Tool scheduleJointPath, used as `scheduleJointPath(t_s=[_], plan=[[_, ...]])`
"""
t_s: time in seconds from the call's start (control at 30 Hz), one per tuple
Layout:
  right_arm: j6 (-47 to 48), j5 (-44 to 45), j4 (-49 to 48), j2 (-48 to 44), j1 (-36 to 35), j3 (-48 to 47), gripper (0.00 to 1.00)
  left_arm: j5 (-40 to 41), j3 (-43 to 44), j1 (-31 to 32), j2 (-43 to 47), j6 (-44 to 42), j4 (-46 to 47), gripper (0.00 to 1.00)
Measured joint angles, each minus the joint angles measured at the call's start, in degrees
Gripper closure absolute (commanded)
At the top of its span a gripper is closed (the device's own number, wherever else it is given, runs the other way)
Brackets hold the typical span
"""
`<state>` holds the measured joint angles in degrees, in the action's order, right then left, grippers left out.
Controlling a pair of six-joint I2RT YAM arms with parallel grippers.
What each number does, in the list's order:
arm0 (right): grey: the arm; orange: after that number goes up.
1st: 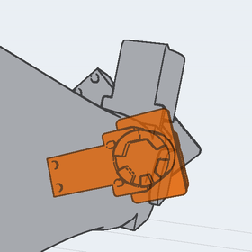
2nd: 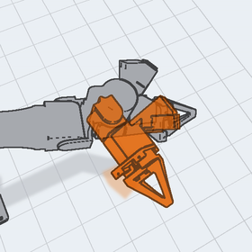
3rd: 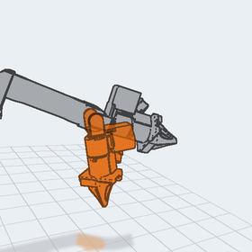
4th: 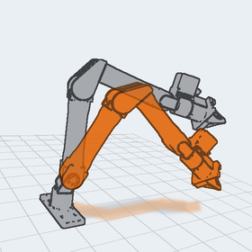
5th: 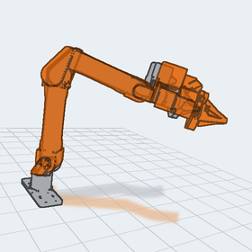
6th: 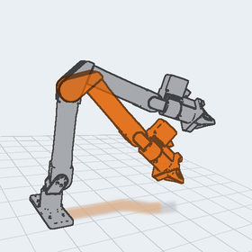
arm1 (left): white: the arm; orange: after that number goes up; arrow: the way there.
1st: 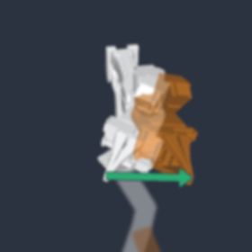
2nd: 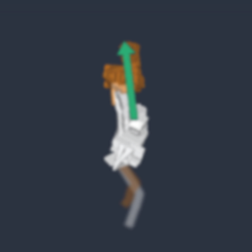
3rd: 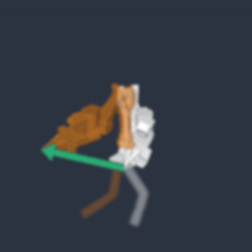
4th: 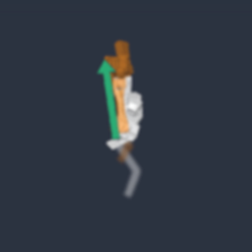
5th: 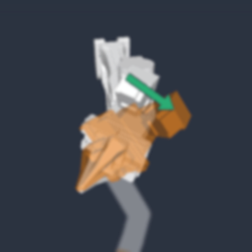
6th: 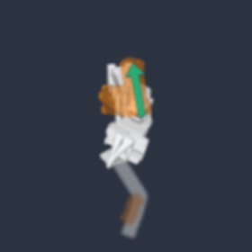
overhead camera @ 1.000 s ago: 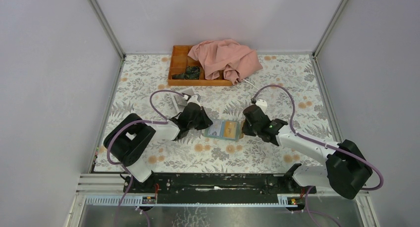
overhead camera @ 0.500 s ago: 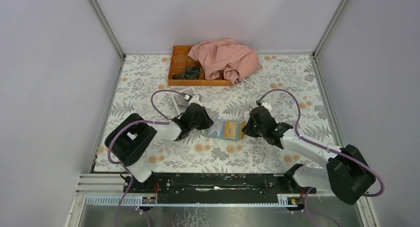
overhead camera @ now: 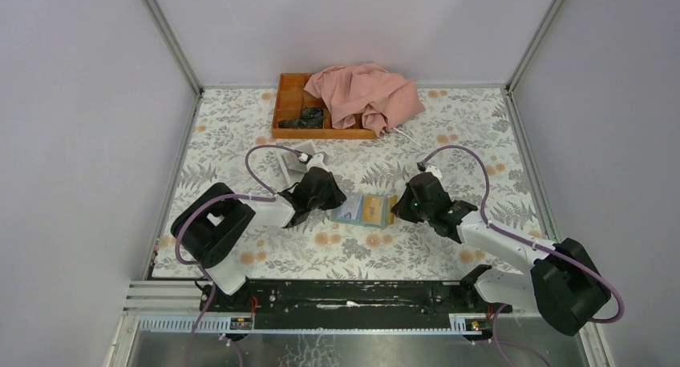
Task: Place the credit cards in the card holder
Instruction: Turn over the card slot in the card holder.
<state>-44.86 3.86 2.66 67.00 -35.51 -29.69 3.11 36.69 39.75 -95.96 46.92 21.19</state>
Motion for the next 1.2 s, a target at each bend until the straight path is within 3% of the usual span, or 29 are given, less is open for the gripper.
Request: scheduleJointPath(t_s=[1.2], plan=[[0.11,-0.02,2.19,-4.46,0.33,0.33,1.00,0.90,0.15,0.09,-0.37,0.00,0.07,0.88]])
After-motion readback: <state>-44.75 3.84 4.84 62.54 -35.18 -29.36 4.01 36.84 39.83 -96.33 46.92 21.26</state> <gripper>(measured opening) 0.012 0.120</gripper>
